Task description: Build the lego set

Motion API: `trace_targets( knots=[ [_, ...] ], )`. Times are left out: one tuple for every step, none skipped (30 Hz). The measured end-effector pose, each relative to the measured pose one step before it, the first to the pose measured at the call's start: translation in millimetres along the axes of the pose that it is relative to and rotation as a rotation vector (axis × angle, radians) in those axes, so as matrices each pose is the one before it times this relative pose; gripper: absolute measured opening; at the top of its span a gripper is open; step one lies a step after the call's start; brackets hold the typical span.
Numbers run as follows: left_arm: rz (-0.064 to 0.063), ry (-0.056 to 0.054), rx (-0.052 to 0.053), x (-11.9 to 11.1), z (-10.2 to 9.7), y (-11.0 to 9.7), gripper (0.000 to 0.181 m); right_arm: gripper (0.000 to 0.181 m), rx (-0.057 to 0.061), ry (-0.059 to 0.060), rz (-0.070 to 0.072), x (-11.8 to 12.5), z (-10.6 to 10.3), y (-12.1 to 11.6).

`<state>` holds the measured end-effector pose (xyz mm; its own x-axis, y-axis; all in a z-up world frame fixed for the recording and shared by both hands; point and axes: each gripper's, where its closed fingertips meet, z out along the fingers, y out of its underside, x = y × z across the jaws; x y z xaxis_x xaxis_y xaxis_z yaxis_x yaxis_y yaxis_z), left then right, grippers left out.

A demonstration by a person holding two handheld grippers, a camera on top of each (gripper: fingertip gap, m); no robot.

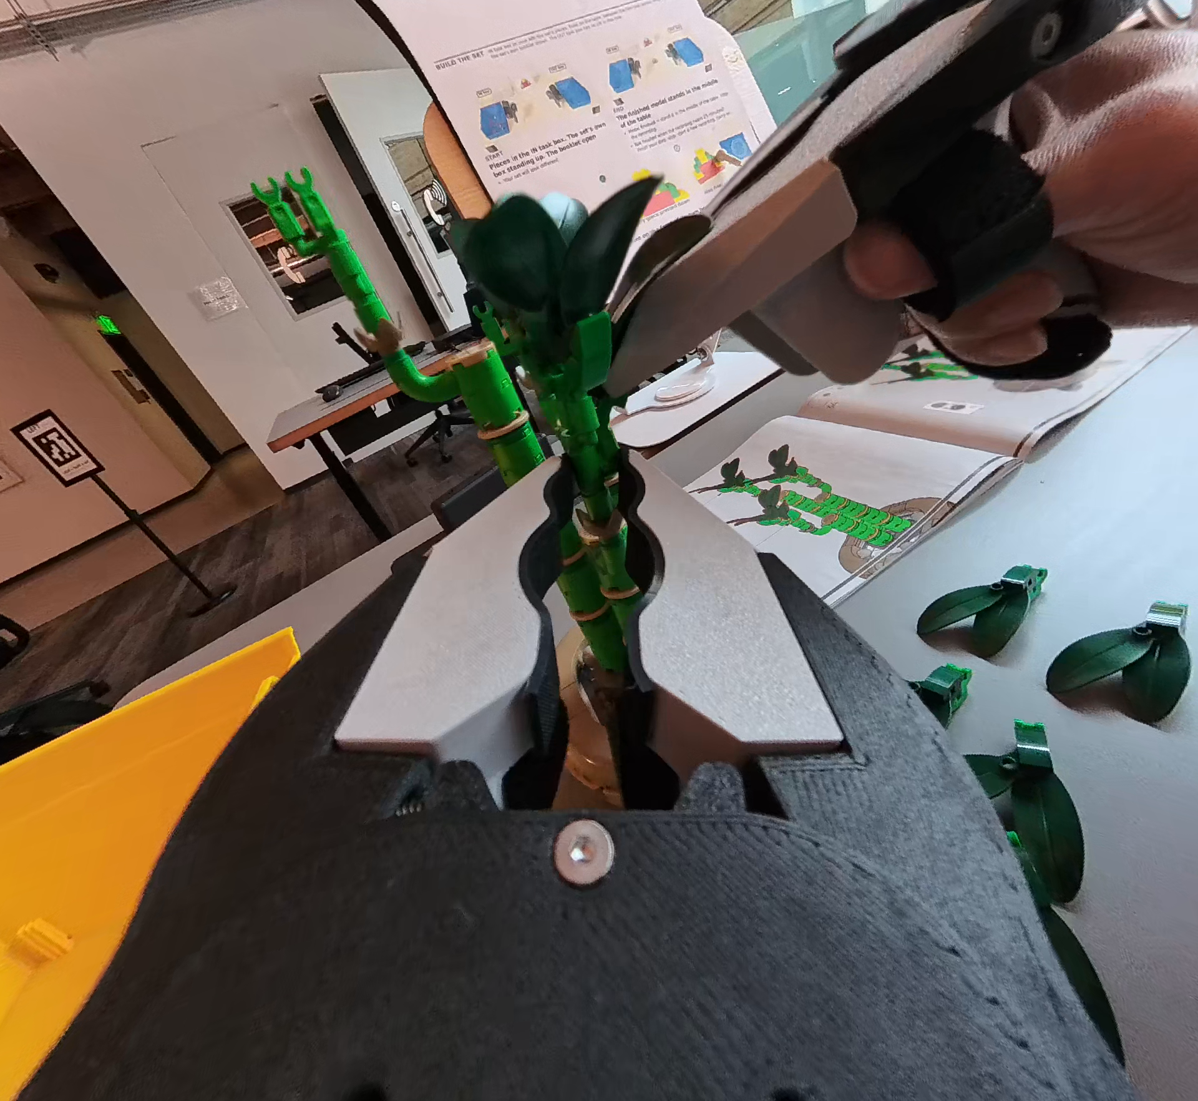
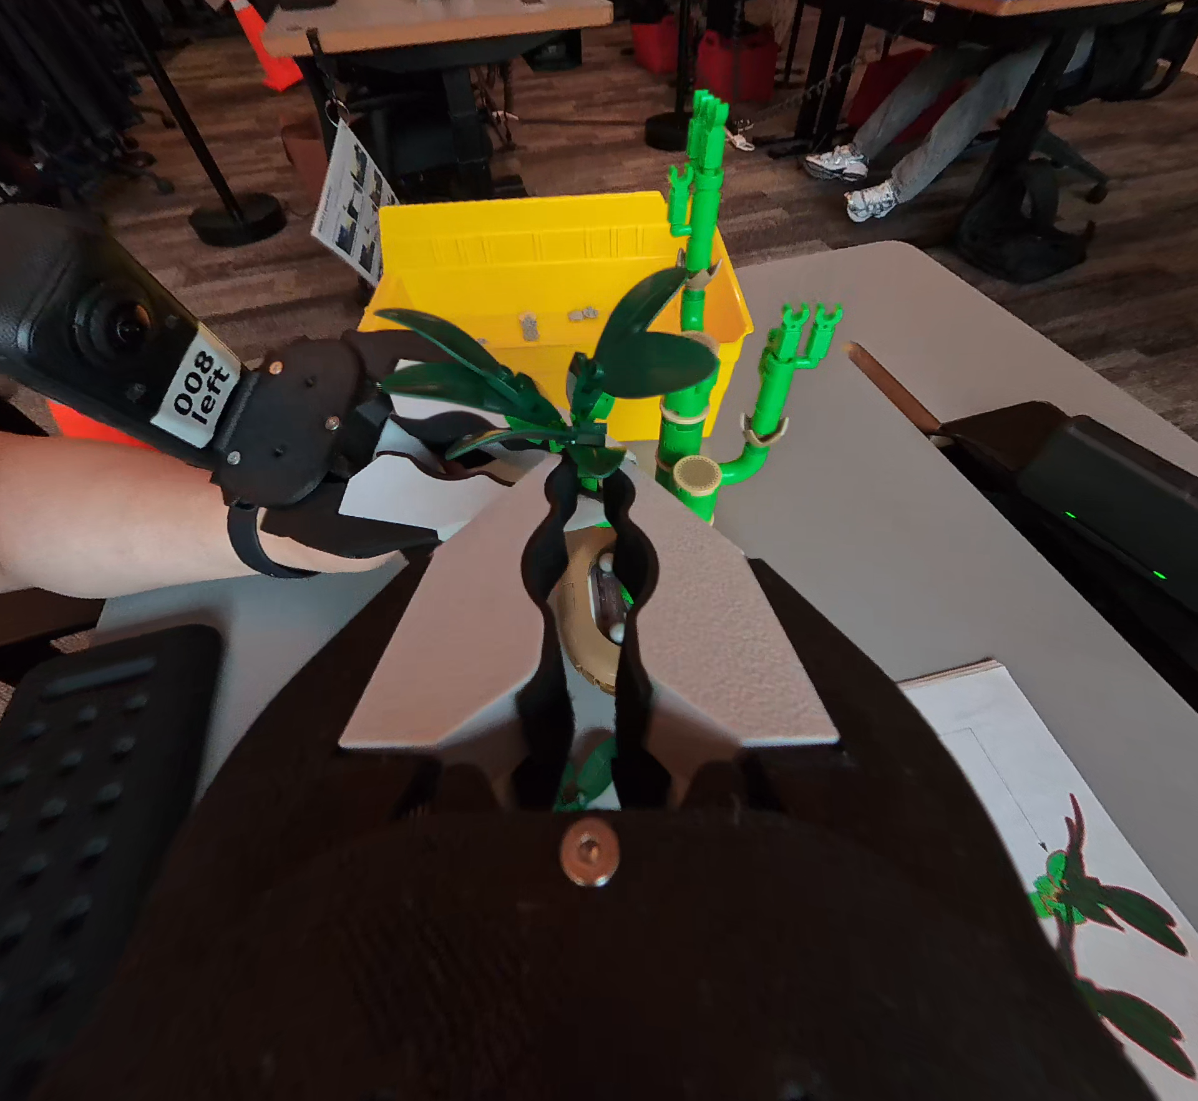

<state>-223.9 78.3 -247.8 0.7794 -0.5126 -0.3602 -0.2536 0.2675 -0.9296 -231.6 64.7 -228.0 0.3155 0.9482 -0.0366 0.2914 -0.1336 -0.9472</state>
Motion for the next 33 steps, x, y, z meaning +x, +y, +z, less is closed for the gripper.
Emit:
trace_targets(
  knots=[
    [-0.0040, 0.0009, 0.0000, 0.07, 0.06, -0.08, 0.011, 0.006, -0.0092, 0.0048, -0.0070, -0.26, 0.01, 0.05],
    [-0.0078, 0.0026, 0.0005, -0.08, -0.14, 0.07, 0.010, 0.006, -0.0073, 0.0049, -0.0119, -0.39, 0.16, 0.09],
    [-0.0083, 0.0030, 0.0004, 0.03, -0.15, 0.07, 0.010, 0.006, -0.0058, 0.0037, -0.0103, -0.20, 0.20, 0.18],
    [-0.0042, 0.0023, -0.0008, -0.01, -0.08, 0.12, 0.010, 0.006, -0.0045, 0.0012, -0.0044, -0.26, 0.15, 0.14],
    [0.0004, 0.0001, -0.0011, -0.08, -0.06, -0.03, 0.010, 0.006, -0.0032, -0.0004, -0.0018, -0.19, 0.12, 0.10],
    [0.0001, -0.0008, -0.0005, -0.24, -0.01, 0.12, 0.011, 0.006, -0.0011, -0.0004, -0.0012, -0.04, 0.10, 0.08],
    [-0.0042, 0.0005, -0.0002, -0.19, 0.08, 0.13, 0.011, 0.006, -0.0003, 0.0004, -0.0002, 0.11, 0.22, 0.07],
    [-0.0066, 0.0016, 0.0002, -0.23, 0.04, -0.03, 0.010, 0.007, -0.0074, 0.0002, 0.0017, -0.06, 0.42, 1.11],
    [-0.0078, 0.0018, 0.0005, -0.22, 0.07, 0.07, 0.010, 0.006, -0.0004, 0.0019, -0.0044, 0.04, 0.16, -0.45],
    [-0.0060, 0.0005, -0.0011, -0.31, 0.14, 0.13, 0.011, 0.006, -0.0003, 0.0062, -0.0058, 0.26, 0.34, -0.42],
    [-0.0017, -0.0009, -0.0020, -0.55, 0.03, 0.15, 0.010, 0.006, 0.0015, 0.0055, -0.0061, 0.12, 0.52, -0.17],
    [-0.0012, -0.0001, 0.0001, -0.22, -0.09, 0.08, 0.011, 0.007, -0.0027, -0.0020, -0.0009, -0.16, 0.19, 0.13],
    [-0.0021, -0.0005, 0.0008, -0.02, -0.07, 0.12, 0.010, 0.007, 0.0000, -0.0018, 0.0010, -0.04, 0.13, 0.06],
    [-0.0056, -0.0002, -0.0015, -0.28, 0.23, 0.14, 0.010, 0.007, 0.0018, 0.0022, -0.0019, 0.35, 0.17, -0.06],
    [-0.0115, 0.0027, -0.0016, -0.19, 0.14, 0.04, 0.010, 0.006, 0.0002, 0.0048, -0.0076, 0.19, 0.18, -0.12],
    [-0.0101, 0.0025, 0.0004, -0.26, 0.11, 0.04, 0.010, 0.006, -0.0017, 0.0039, -0.0073, -0.02, 0.18, -0.02],
    [-0.0052, 0.0005, 0.0020, -0.28, 0.04, 0.13, 0.010, 0.007, 0.0005, 0.0036, -0.0087, 0.03, 0.40, -0.15],
    [-0.0023, -0.0010, 0.0009, -0.48, 0.00, 0.22, 0.010, 0.007, 0.0036, 0.0049, -0.0088, -0.02, 0.48, -0.13],
    [-0.0004, -0.0008, -0.0002, -0.51, -0.02, 0.36, 0.010, 0.007, 0.0033, 0.0039, -0.0091, 0.08, 0.39, -0.17],
    [-0.0037, -0.0003, 0.0002, -0.47, -0.01, 0.17, 0.010, 0.007, 0.0069, 0.0041, -0.0113, 0.02, 0.47, -0.32],
    [-0.0072, 0.0003, 0.0023, -0.14, -0.16, 0.06, 0.010, 0.007, 0.0059, 0.0017, -0.0122, -0.33, 0.29, -0.38],
    [-0.0059, -0.0009, 0.0041, -0.13, -0.37, -0.09, 0.011, 0.007, 0.0059, 0.0054, -0.0139, -0.11, 0.24, -0.42],
    [-0.0035, -0.0017, 0.0014, -0.29, -0.29, 0.06, 0.011, 0.007, 0.0085, 0.0080, -0.0093, -0.26, 0.34, -0.49],
    [-0.0020, 0.0007, -0.0006, -0.11, -0.26, 0.05, 0.011, 0.007, 0.0063, 0.0047, -0.0085, -0.33, 0.11, -0.23],
    [0.0007, 0.0004, -0.0003, -0.01, -0.16, 0.04, 0.011, 0.007, 0.0052, 0.0031, -0.0051, 0.04, 0.06, -0.20],
    [0.0015, -0.0022, -0.0003, -0.23, 0.09, 0.10, 0.011, 0.007, 0.0074, -0.0001, 0.0085, 0.15, 0.17, -0.28],
    [0.0025, -0.0035, 0.0012, -0.27, 0.08, -0.06, 0.011, 0.007, 0.0082, -0.0045, 0.0173, 0.32, 0.24, -0.57],
    [0.0030, -0.0038, 0.0020, -0.29, 0.26, -0.08, 0.011, 0.007, 0.0104, -0.0046, 0.0160, 0.67, 0.24, -0.31],
    [0.0015, -0.0035, 0.0012, -0.43, 0.26, 0.01, 0.011, 0.007, 0.0136, -0.0058, 0.0107, 0.39, 0.32, -0.61],
    [0.0004, -0.0023, 0.0004, -0.22, 0.22, 0.03, 0.011, 0.007, 0.0117, -0.0065, 0.0109, 0.16, 0.22, -0.39],
    [0.0018, -0.0020, 0.0006, -0.17, -0.08, 0.05, 0.011, 0.007, 0.0095, -0.0069, 0.0097, 0.04, 0.18, -0.15],
    [0.0035, -0.0019, 0.0003, -0.22, -0.04, -0.02, 0.012, 0.007, 0.0022, -0.0075, 0.0091, -0.17, 0.44, 0.73],
    [0.0035, -0.0016, -0.0001, -0.04, -0.09, -0.01, 0.012, 0.008, -0.0058, -0.0090, 0.0084, -0.59, 1.00, 1.93]
  ],
)
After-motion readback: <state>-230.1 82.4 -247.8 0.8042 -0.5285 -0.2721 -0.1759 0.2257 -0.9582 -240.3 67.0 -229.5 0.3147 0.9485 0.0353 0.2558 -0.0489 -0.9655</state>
